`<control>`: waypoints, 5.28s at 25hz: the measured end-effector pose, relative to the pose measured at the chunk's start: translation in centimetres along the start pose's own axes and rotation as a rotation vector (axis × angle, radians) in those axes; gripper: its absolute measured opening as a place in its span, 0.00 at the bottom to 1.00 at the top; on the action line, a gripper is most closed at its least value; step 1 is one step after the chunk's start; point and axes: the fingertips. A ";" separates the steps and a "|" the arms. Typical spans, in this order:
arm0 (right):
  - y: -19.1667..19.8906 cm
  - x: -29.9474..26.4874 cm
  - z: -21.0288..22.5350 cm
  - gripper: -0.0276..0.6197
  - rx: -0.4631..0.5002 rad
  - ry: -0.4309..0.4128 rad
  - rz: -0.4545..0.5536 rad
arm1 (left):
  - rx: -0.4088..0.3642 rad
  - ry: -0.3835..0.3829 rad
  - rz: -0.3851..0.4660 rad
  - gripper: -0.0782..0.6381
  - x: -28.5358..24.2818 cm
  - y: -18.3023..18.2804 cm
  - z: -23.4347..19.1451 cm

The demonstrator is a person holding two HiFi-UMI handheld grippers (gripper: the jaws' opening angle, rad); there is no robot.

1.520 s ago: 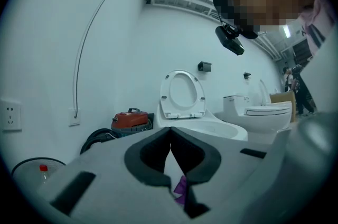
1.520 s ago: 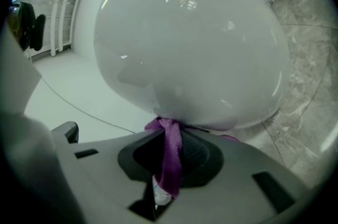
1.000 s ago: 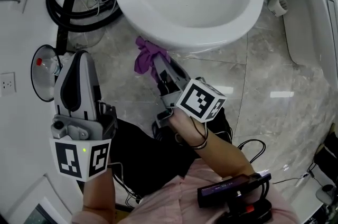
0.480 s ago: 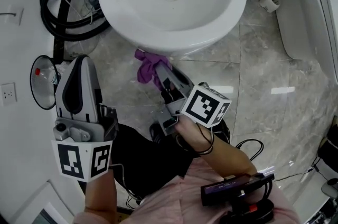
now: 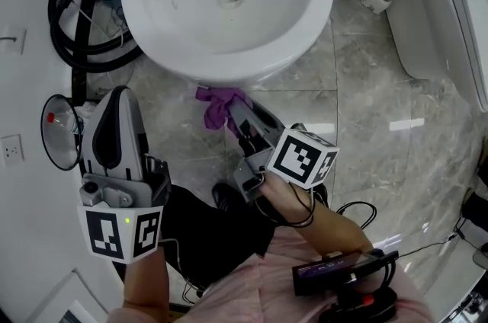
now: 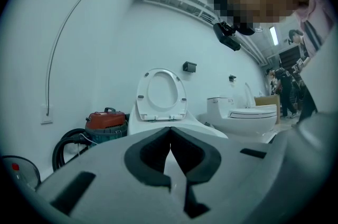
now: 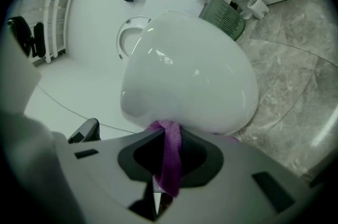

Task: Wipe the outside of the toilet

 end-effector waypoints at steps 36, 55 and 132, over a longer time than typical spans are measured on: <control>-17.6 4.9 7.7 0.14 0.170 0.202 0.312 | -0.026 0.060 -0.021 0.12 -3.1 -1.4 5.0; -29.1 11.7 1.1 0.14 0.341 0.151 0.661 | -0.029 0.040 0.020 0.12 -1.7 -2.5 3.5; 4.3 -8.8 11.1 0.14 0.094 0.029 -0.073 | -0.018 0.059 -0.025 0.12 1.5 1.5 1.7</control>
Point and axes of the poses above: the fingertips, and each gripper's own axes: x backward along the fingers, z to its right, y out of its underside, and after that the axes turned 13 degrees about -x, right-handed
